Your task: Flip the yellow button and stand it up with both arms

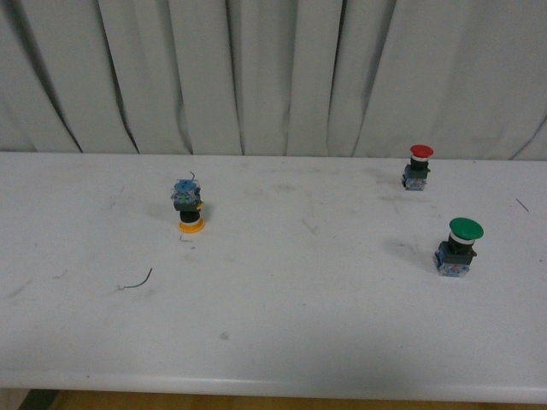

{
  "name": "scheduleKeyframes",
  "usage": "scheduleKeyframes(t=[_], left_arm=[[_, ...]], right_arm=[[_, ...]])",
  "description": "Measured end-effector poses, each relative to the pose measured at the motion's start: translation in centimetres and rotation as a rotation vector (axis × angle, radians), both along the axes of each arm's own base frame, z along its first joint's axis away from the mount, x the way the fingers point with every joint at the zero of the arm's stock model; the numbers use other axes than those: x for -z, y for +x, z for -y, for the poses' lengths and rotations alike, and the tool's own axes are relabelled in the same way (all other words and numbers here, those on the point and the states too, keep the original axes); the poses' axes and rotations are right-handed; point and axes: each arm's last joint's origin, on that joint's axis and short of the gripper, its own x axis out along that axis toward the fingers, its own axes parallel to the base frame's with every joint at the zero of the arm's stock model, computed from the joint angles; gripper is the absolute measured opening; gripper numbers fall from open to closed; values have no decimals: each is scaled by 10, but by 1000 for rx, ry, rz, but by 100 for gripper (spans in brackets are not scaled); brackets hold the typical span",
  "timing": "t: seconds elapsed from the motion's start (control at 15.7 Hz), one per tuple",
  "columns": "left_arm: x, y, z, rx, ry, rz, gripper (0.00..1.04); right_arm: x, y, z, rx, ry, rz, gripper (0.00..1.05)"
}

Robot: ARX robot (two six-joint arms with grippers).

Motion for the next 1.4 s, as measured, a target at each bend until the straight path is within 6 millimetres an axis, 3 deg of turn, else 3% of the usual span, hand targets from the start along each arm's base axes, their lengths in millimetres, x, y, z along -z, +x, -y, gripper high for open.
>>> scheduleKeyframes(t=[0.19, 0.32, 0.45, 0.57, 0.7, 0.83, 1.09, 1.4], left_arm=[[-15, 21, -10, -36, -85, 51, 98], [-29, 52, -18, 31, -72, 82, 98], [-43, 110, -24, 115, -21, 88, 98], [-28, 179, -19, 168, -3, -76, 98], [-3, 237, 0, 251, 0, -249, 98], [-1, 286, 34, 346, 9, -327, 98], [-8, 329, 74, 418, 49, -411, 98], [10, 362, 77, 286, 117, -608, 98]], right_arm=[[0, 0, 0, 0, 0, 0, 98], [0, 0, 0, 0, 0, 0, 98], [0, 0, 0, 0, 0, 0, 98], [0, 0, 0, 0, 0, 0, 98], [0, 0, 0, 0, 0, 0, 98], [0, 0, 0, 0, 0, 0, 98], [0, 0, 0, 0, 0, 0, 98], [0, 0, 0, 0, 0, 0, 98]])
